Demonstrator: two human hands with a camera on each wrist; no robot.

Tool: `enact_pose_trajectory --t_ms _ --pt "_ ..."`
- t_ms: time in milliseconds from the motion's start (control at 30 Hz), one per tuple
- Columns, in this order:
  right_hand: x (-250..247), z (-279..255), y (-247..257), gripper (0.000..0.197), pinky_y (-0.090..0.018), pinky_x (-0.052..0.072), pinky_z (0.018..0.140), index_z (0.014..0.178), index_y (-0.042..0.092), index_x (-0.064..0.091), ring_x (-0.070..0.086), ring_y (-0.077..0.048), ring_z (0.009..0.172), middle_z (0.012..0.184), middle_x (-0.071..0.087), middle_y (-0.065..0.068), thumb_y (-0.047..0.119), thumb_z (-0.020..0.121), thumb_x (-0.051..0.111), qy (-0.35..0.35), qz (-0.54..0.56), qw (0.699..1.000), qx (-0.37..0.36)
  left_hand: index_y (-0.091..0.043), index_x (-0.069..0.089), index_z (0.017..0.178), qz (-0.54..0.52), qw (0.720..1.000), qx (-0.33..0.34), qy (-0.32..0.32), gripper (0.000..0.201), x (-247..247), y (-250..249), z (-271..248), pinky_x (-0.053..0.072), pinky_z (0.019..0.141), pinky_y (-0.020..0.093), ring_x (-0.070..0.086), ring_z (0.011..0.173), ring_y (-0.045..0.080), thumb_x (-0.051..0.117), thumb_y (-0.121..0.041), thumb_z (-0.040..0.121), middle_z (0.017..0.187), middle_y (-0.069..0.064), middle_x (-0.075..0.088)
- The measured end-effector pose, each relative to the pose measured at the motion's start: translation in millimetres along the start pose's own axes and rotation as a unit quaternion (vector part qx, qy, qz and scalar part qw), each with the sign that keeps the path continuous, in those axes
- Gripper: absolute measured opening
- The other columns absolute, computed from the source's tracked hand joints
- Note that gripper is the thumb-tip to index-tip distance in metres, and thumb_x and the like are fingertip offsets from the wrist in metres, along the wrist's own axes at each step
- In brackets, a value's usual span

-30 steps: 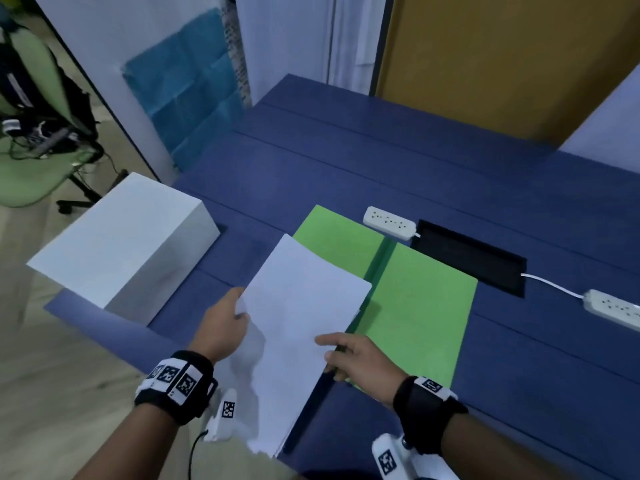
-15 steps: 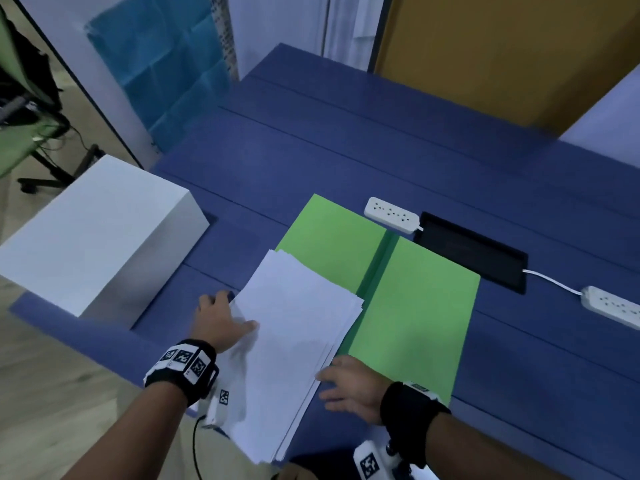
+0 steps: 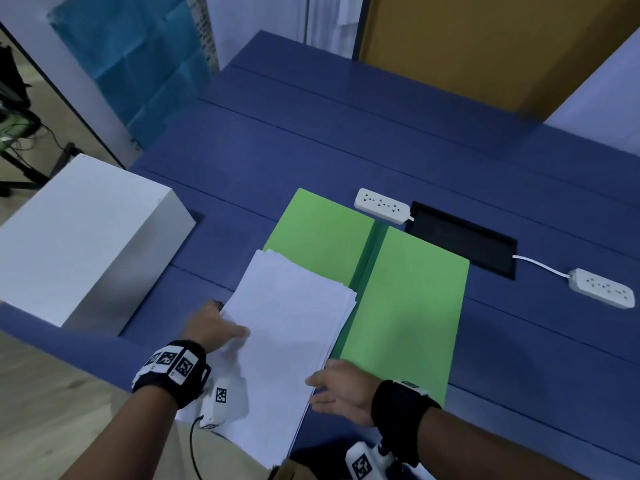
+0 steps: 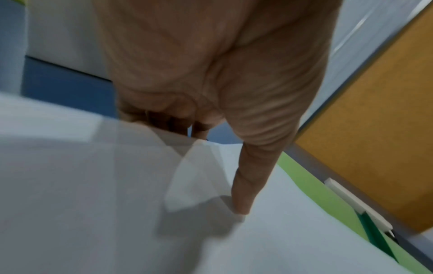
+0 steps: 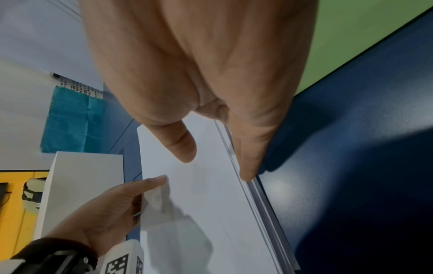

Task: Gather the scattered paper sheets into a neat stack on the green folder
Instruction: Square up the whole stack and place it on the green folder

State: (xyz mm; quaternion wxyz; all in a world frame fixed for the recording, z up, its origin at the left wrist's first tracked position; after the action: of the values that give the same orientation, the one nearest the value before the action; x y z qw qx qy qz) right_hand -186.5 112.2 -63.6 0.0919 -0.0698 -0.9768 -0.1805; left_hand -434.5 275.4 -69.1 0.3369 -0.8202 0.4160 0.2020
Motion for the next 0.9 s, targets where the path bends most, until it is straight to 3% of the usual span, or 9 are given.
enact_pose_trajectory --t_ms 133,200,267,400,533,700,800,900 --pt "2 0 -1 0.028 -0.032 0.061 0.082 0.114 0.009 0.054 0.063 -0.034 0.123 0.134 0.053 -0.017 0.015 0.095 0.074 -0.006 0.005 1.0 0.006 -0.016 0.048 0.132 0.067 0.997 -0.002 -0.027 0.081 5 -2 -9 0.048 0.101 0.044 0.049 0.126 0.036 0.088 -0.041 0.065 0.135 0.015 0.046" --pt "2 1 -2 0.035 -0.031 0.06 0.08 0.117 0.01 0.054 0.062 -0.034 0.123 0.138 0.052 -0.018 0.017 0.091 0.076 -0.011 0.0 1.0 0.009 -0.015 0.042 0.134 0.084 0.996 -0.001 -0.026 0.085 10 -3 -12 0.048 0.102 0.046 0.05 0.123 0.04 0.087 -0.041 0.067 0.137 0.017 0.038" --pt "3 3 -3 0.045 -0.03 0.06 0.076 0.122 0.009 0.055 0.064 -0.032 0.116 0.137 0.053 -0.018 0.02 0.085 0.078 -0.01 -0.004 1.0 0.011 -0.015 0.039 0.13 0.069 0.997 0.0 -0.02 0.08 14 -5 -16 0.05 0.094 0.042 0.054 0.111 0.04 0.088 -0.037 0.07 0.134 0.016 0.036" --pt "2 7 -8 0.061 -0.028 0.059 0.073 0.128 0.008 0.056 0.063 -0.027 0.102 0.131 0.054 -0.015 0.024 0.074 0.079 -0.006 -0.012 1.0 0.016 -0.019 0.036 0.119 0.06 0.998 -0.007 -0.029 0.073 17 -3 -17 0.047 0.082 0.037 0.055 0.096 0.034 0.089 -0.03 0.07 0.125 0.017 0.049" --pt "2 8 -8 0.06 -0.028 0.059 0.074 0.124 0.012 0.055 0.06 -0.028 0.102 0.128 0.051 -0.013 0.025 0.071 0.08 -0.001 -0.002 1.0 0.011 -0.014 0.037 0.121 0.009 1.0 -0.026 -0.006 0.077 12 0 -16 0.045 0.082 0.035 0.057 0.1 0.029 0.091 -0.029 0.069 0.116 0.008 0.058" --pt "0 9 -12 0.069 -0.028 0.059 0.075 0.135 0.008 0.053 0.058 -0.028 0.106 0.137 0.049 -0.014 0.023 0.073 0.078 0.011 -0.001 1.0 0.0 -0.009 0.059 0.112 0.011 0.998 -0.038 0.04 0.074 8 -1 -19 0.054 0.086 0.034 0.066 0.099 0.023 0.091 -0.043 0.055 0.111 0.004 0.069" --pt "-2 11 -14 0.067 -0.03 0.059 0.079 0.134 0.005 0.054 0.054 -0.029 0.102 0.132 0.051 -0.013 0.02 0.073 0.077 0.016 0.007 1.0 -0.003 -0.011 0.054 0.111 0.106 0.994 0.002 -0.003 0.05 12 -17 -40 0.049 0.08 0.033 0.063 0.105 0.029 0.079 -0.034 0.076 0.114 0.007 0.066" --pt "1 8 -14 0.052 -0.032 0.055 0.078 0.125 0.011 0.059 0.051 -0.026 0.09 0.117 0.055 -0.011 0.016 0.075 0.073 0.031 0.012 0.999 -0.01 -0.016 0.046 0.112 0.234 0.962 0.111 -0.081 0.029 33 -41 -71 0.047 0.075 0.036 0.066 0.103 0.034 0.058 -0.021 0.087 0.109 0.008 0.065"
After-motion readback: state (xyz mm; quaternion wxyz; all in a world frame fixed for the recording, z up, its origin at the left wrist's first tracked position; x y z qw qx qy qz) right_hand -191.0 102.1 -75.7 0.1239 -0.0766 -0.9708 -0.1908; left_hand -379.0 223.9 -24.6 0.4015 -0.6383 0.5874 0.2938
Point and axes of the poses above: each hand's wrist, its own z-axis towards the middle knuckle, its own x-axis out of the palm, y = z × x, the point moved 2 cm from there along z, towards the middle knuckle
